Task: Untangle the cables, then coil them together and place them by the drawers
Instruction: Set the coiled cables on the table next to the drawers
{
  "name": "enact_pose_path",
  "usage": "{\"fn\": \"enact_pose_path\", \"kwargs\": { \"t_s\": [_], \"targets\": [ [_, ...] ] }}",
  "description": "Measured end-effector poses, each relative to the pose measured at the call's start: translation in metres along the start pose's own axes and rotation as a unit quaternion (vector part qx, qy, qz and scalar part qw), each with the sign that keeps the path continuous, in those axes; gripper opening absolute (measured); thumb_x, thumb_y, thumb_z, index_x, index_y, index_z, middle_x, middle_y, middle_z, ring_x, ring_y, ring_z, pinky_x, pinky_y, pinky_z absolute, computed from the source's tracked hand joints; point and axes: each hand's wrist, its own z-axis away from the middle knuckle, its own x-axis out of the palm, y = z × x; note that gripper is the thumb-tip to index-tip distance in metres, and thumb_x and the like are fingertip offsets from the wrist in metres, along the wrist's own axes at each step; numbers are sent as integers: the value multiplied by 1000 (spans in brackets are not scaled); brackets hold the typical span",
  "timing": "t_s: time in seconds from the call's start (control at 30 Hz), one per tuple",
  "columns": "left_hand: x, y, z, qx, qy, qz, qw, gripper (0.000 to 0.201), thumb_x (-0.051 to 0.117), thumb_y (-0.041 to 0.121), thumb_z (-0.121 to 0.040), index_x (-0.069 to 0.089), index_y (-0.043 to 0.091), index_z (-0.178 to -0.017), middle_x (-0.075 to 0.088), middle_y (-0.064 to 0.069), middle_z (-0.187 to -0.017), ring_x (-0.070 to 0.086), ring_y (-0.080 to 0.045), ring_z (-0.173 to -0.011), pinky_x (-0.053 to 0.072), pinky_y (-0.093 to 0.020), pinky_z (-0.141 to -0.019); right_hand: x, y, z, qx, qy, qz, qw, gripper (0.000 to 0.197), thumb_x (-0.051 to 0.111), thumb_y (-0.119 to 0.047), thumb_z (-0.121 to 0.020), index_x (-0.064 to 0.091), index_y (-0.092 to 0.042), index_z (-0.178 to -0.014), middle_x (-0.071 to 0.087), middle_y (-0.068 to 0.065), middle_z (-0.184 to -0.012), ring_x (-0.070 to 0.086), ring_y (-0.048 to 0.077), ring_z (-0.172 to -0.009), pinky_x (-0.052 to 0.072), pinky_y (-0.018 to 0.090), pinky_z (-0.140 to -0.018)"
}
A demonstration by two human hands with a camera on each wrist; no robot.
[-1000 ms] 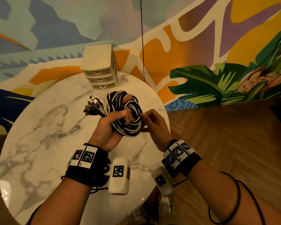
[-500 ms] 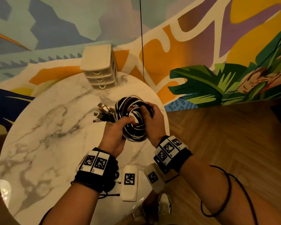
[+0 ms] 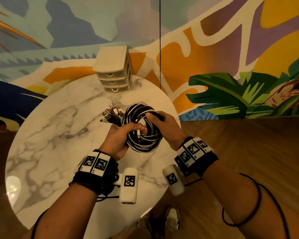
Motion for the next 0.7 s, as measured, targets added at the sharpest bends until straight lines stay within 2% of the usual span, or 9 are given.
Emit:
{"fn": "enact_pose_path", "kwargs": {
  "t_s": [0.13,0.2,0.27,0.4,0.57,0.63,0.7],
  "targets": [
    [-10,-4,-8,-31,44,16,998,36,61,-7,-78,59,-2,-114,69,-19,-103,68,-31,-93,53,-44,-85,10,7,-2,30,-14,-49,998,15,67,-30,-85,68,-15,-88,71,7,-90,66,17,-85,53,39,-86],
    [-19,-6,-10,-56,50,21,997,39,62,-7,-78,59,-2,-117,68,-20,-108,66,-32,-98,51,-46,-90,17,10,-5,54,-27,-86,994,12,67,-24,-85,68,-13,-91,71,8,-92,67,18,-85,54,35,-83],
    [-27,-8,-12,-80,48,22,995,39,62,-5,-78,59,-2,-118,68,-20,-108,66,-33,-100,50,-46,-92,23,14,-9,82,-38,-103,991,18,67,-21,-86,67,-8,-98,71,14,-99,67,22,-90,54,36,-86],
    [-46,-10,-28,-104,58,36,992,37,61,-5,-79,60,-3,-116,68,-21,-107,67,-33,-98,54,-40,-86,42,20,-29,139,-42,-100,984,28,66,-22,-86,64,-3,-106,68,19,-108,65,31,-102,51,43,-95],
    [-81,-3,-56,-106,58,77,990,35,56,-9,-81,60,-4,-116,68,-21,-107,68,-30,-92,57,-32,-71,76,23,-66,146,-55,-64,986,32,63,-22,-88,62,-2,-113,66,20,-114,63,32,-106,48,46,-99],
    [-103,6,-71,-98,67,90,989,35,56,-8,-81,61,-4,-116,68,-20,-106,69,-28,-90,58,-32,-70,90,24,-90,146,-82,-75,983,39,52,-34,-94,62,-6,-118,66,15,-117,62,27,-106,49,42,-96],
    [-126,16,-87,-87,85,103,987,35,56,-7,-82,60,-3,-117,68,-19,-108,69,-28,-92,58,-33,-76,108,24,-119,145,-77,-32,986,50,39,-49,-96,61,-11,-119,68,5,-108,62,20,-98,49,36,-84]
  ]
}}
